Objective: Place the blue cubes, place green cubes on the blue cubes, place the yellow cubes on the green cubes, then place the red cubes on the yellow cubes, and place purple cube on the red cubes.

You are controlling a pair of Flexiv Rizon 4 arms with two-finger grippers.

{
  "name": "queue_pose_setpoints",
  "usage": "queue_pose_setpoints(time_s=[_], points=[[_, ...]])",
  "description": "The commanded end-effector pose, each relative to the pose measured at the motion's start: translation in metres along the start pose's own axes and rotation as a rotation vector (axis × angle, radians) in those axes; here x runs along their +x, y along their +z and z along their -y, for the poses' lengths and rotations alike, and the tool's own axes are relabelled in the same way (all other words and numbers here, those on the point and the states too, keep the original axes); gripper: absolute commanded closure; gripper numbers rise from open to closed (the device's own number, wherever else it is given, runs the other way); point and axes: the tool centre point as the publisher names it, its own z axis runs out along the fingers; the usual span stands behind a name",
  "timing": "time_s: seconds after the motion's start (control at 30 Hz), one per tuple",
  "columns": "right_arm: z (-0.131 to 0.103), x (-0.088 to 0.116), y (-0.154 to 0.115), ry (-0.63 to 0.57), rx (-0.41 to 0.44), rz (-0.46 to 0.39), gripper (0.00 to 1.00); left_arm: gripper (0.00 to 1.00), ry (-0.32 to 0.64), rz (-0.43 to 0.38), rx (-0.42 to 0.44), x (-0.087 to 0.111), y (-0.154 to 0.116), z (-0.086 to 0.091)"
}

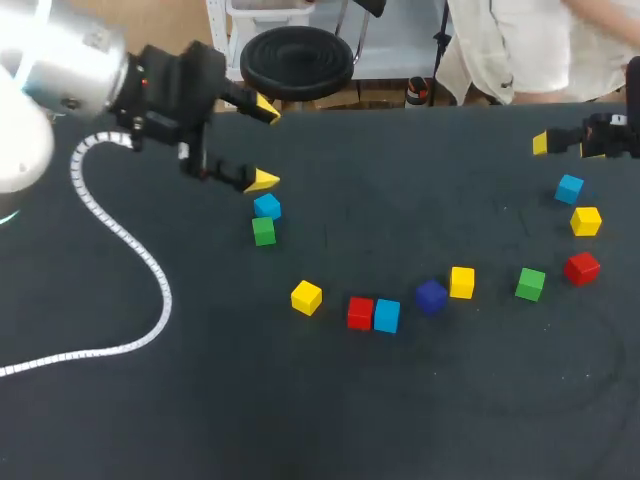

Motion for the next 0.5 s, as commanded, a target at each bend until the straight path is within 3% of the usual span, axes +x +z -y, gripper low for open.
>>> queue_pose_setpoints(time_s=[0.03,0.3,0.5], points=[[-0.001,0.0,0.0,0.0,0.004,0.001,0.0,0.0,0.191,-0.063,0.523,0.016,0.033,-0.029],[-0.001,0.0,0.0,0.0,0.004,0.001,0.0,0.0,0.116,-0.156,0.514,0.037,0.022,-0.022],[-0.001,0.0,0.0,0.0,0.004,0.001,0.0,0.0,-0.021,-0.281,0.42,0.061,-0.007,-0.017]])
